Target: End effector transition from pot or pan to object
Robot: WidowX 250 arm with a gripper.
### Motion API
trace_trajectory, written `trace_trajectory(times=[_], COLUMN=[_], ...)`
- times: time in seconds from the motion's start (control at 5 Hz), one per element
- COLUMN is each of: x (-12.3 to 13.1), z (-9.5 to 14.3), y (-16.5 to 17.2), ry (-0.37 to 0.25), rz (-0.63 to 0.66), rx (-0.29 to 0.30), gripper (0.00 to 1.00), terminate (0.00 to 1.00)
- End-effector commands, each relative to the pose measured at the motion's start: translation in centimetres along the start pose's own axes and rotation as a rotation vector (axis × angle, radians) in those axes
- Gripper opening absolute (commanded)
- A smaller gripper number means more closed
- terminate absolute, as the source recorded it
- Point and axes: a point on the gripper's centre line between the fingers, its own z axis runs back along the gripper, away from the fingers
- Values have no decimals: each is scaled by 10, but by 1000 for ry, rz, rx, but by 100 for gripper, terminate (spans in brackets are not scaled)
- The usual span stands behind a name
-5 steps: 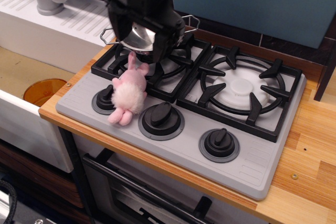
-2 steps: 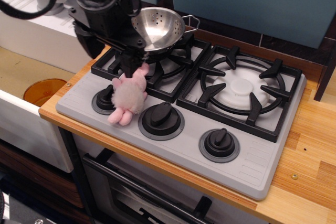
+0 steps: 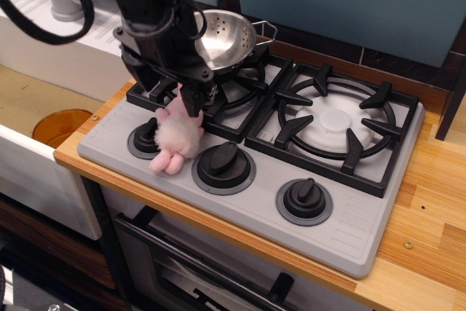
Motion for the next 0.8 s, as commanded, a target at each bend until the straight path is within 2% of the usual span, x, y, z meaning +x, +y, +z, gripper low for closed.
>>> trace_trajectory(times=[0.0, 0.2, 0.4, 0.6], x=[2, -13, -19, -15], z=[7, 21, 30, 24], y=[-1, -8, -19, -25], ry=[-36, -10, 11, -2], rz=[32, 58, 98, 123], rx=[-4, 36, 36, 9], gripper=[100, 100, 100, 100], terminate=[0, 0, 0, 0])
